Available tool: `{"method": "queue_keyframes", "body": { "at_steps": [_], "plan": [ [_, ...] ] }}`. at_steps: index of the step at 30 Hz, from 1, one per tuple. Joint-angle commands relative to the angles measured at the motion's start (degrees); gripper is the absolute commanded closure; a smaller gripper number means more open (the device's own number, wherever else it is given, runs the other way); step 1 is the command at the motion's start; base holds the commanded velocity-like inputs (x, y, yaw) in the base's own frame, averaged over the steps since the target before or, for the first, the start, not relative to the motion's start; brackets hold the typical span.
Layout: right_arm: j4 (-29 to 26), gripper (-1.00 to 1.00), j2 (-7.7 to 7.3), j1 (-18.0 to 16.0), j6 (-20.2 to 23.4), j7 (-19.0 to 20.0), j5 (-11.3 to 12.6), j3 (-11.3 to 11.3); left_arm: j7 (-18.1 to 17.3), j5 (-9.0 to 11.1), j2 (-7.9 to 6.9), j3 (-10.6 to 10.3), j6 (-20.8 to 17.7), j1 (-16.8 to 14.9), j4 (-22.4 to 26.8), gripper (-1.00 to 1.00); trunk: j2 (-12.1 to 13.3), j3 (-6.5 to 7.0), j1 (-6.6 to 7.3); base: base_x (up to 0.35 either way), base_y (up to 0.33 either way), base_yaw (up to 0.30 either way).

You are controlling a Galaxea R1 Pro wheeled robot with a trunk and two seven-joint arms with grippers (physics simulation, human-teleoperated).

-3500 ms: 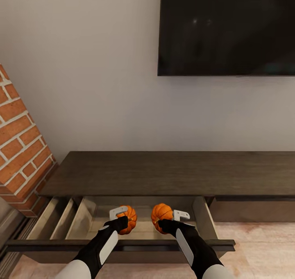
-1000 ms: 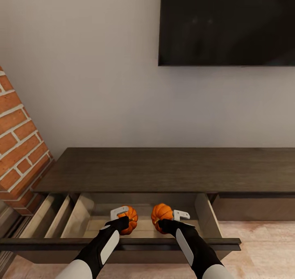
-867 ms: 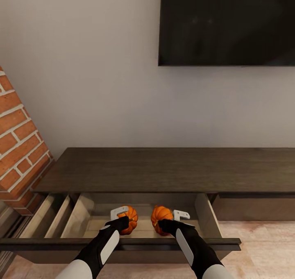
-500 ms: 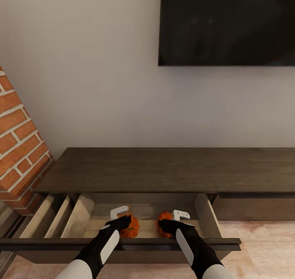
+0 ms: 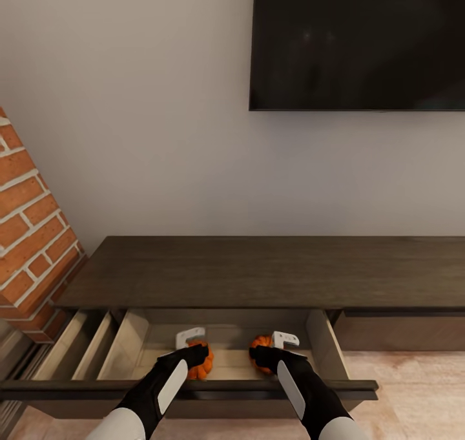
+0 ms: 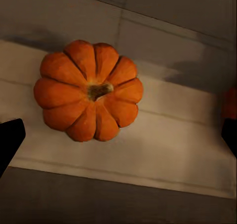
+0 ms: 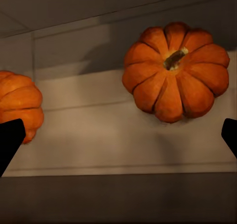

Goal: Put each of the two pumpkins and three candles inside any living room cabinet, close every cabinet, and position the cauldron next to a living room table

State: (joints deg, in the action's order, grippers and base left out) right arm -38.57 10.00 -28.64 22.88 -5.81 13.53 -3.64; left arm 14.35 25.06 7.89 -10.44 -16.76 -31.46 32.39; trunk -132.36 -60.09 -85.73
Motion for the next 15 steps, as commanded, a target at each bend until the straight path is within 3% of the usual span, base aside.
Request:
{"method": "queue_keyframes", "body": {
  "at_steps": [1, 15],
  "plan": [
    [-0.13, -1.0, 0.0, -0.01, 0.24, -0.52, 0.61, -0.14, 0.56, 0.6, -0.06, -0.27, -1.5, -0.01, 0.97, -1.0, 0.4, 0.13, 0.23, 0.0, 0.0, 0.0],
    [-0.16, -1.0, 0.0, -0.01, 0.24, -0.52, 0.76, -0.14, 0.59, 0.63, -0.08, -0.03, -2.94, 0.0, 1.97, -1.0, 6.01, 2.65, 3.31, -0.058, 0.0, 0.0]
  ]
}}
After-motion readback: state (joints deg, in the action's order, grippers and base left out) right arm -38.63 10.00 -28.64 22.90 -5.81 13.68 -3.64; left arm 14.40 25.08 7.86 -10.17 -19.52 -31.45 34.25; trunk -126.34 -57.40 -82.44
